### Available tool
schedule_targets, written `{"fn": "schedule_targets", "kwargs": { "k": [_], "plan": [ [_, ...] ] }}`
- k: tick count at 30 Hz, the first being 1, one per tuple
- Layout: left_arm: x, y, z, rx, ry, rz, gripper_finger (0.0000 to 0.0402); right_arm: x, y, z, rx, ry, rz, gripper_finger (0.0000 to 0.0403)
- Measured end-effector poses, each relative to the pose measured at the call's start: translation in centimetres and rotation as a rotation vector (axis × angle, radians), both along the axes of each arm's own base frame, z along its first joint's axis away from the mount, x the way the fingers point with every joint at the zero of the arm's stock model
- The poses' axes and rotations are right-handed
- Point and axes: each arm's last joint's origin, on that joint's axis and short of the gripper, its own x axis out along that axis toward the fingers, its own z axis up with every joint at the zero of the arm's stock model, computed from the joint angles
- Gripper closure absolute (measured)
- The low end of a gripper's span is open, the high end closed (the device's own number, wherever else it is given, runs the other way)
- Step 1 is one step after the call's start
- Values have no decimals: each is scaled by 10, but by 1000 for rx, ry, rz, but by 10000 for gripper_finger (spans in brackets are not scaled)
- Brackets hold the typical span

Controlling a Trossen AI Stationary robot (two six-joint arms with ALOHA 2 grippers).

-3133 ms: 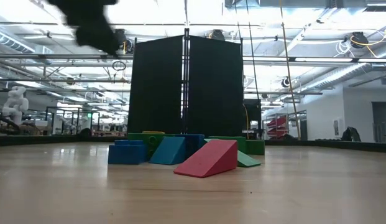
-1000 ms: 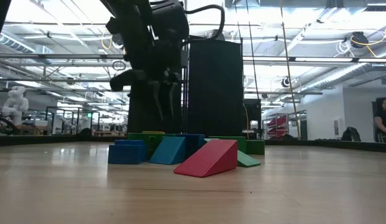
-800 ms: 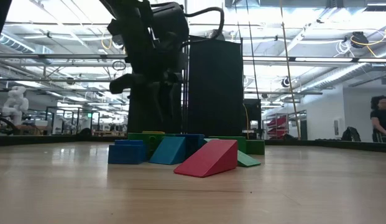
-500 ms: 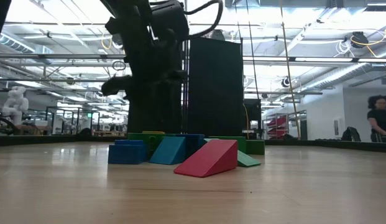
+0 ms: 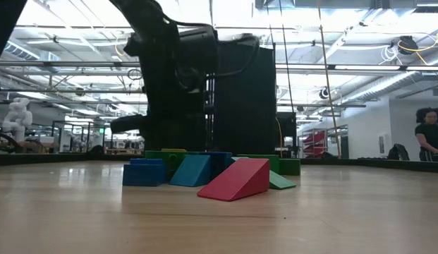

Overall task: Sort blocks by size
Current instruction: Put the green semicircle block into the black bin

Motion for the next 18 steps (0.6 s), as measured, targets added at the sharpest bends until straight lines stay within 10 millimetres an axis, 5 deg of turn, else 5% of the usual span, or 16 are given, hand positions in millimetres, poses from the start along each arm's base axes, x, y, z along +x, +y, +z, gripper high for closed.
{"fn": "schedule_targets", "kwargs": {
  "k": [11,18],
  "plan": [
    [1,-4,0,6,-5,-3,391,0,0,0,-3,1,8,126],
    [5,-4,2,-9,-64,50,392,0,0,0,-5,3,8,126]
  ]
}}
